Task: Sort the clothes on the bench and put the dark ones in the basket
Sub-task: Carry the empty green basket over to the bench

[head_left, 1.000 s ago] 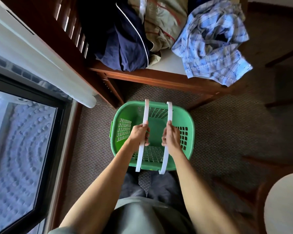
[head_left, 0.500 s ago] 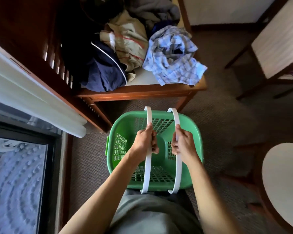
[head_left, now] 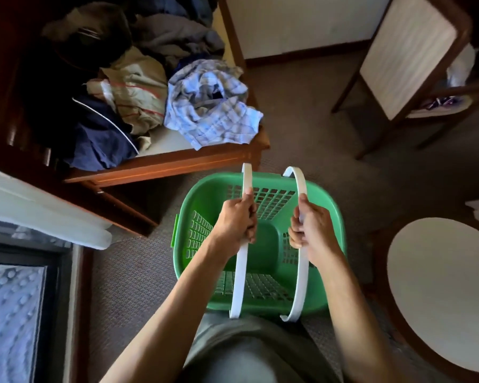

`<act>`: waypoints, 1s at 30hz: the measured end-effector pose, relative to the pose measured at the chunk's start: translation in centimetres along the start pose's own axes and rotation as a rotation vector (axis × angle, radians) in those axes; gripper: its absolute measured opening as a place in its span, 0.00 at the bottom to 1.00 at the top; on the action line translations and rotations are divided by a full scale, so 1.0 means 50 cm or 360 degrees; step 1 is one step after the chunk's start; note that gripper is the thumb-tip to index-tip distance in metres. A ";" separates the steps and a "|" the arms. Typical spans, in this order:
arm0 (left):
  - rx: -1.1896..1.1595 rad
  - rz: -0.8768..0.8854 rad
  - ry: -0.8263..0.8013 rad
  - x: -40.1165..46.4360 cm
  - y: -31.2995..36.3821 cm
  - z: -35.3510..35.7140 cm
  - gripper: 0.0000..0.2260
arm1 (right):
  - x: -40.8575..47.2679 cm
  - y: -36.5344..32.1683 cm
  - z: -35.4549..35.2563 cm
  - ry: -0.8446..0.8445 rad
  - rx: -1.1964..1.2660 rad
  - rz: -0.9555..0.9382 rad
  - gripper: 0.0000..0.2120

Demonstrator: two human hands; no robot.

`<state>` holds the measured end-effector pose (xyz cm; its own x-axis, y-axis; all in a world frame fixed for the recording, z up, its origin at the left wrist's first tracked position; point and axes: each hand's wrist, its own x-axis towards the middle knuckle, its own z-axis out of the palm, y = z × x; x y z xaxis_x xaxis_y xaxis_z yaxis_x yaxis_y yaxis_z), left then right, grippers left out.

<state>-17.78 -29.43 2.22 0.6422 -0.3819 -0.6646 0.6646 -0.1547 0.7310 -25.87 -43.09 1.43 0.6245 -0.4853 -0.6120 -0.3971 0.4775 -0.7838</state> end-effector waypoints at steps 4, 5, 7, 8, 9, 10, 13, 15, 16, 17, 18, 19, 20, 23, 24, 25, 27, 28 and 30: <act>0.0012 0.0084 -0.0061 0.009 -0.010 0.120 0.20 | 0.017 -0.043 -0.114 -0.0090 0.0067 -0.0074 0.22; 0.0011 0.0085 -0.0062 0.013 -0.011 0.143 0.20 | 0.023 -0.051 -0.135 -0.0105 0.0084 -0.0078 0.22; 0.0012 0.0087 -0.0056 0.023 -0.008 0.182 0.20 | 0.040 -0.067 -0.168 -0.0140 0.0121 -0.0095 0.22; 0.0019 0.0089 -0.0054 0.032 -0.005 0.201 0.20 | 0.052 -0.076 -0.180 -0.0143 0.0132 -0.0103 0.22; 0.0024 0.0088 -0.0049 0.043 0.000 0.220 0.20 | 0.066 -0.086 -0.191 -0.0135 0.0127 -0.0109 0.22; 0.0020 0.0080 -0.0040 0.056 0.005 0.237 0.20 | 0.079 -0.098 -0.201 -0.0119 0.0104 -0.0115 0.22; -0.0008 0.0034 -0.0027 0.100 0.027 0.283 0.20 | 0.126 -0.136 -0.223 -0.0064 0.0013 -0.0131 0.21; -0.0025 0.0006 -0.0045 0.135 0.044 0.311 0.20 | 0.163 -0.164 -0.239 -0.0020 -0.0023 -0.0115 0.21; -0.0038 -0.0001 -0.0061 0.154 0.052 0.326 0.20 | 0.183 -0.178 -0.248 0.0002 -0.0036 -0.0107 0.21; -0.0048 0.0000 -0.0081 0.174 0.062 0.341 0.20 | 0.204 -0.192 -0.258 0.0020 -0.0049 -0.0100 0.21; -0.0052 0.0001 -0.0102 0.195 0.074 0.355 0.20 | 0.225 -0.206 -0.266 0.0035 -0.0061 -0.0095 0.21; -0.0053 0.0002 -0.0119 0.217 0.086 0.368 0.19 | 0.246 -0.221 -0.274 0.0048 -0.0074 -0.0089 0.21; -0.0059 -0.0001 -0.0133 0.237 0.099 0.381 0.19 | 0.265 -0.238 -0.280 0.0058 -0.0086 -0.0086 0.21; -0.0054 -0.0050 -0.0185 0.307 0.147 0.417 0.19 | 0.330 -0.294 -0.293 0.0101 -0.0105 -0.0047 0.21; -0.0044 -0.0078 -0.0200 0.330 0.168 0.428 0.19 | 0.353 -0.314 -0.296 0.0119 -0.0106 -0.0024 0.21; -0.0039 -0.0098 -0.0217 0.352 0.189 0.439 0.19 | 0.375 -0.333 -0.297 0.0129 -0.0102 -0.0010 0.21; -0.0051 -0.0101 -0.0246 0.396 0.235 0.462 0.20 | 0.425 -0.375 -0.295 0.0124 -0.0095 -0.0020 0.21; -0.0069 -0.0123 -0.0243 0.417 0.255 0.472 0.20 | 0.449 -0.394 -0.293 0.0124 -0.0115 -0.0006 0.21; -0.0122 -0.0170 -0.0245 0.451 0.289 0.488 0.20 | 0.491 -0.431 -0.289 0.0099 -0.0210 0.0008 0.21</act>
<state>-3.02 -62.50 1.57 0.5045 -0.5026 -0.7020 0.7565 -0.1344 0.6400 -11.69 -75.89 1.76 0.5811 -0.5296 -0.6179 -0.4876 0.3813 -0.7854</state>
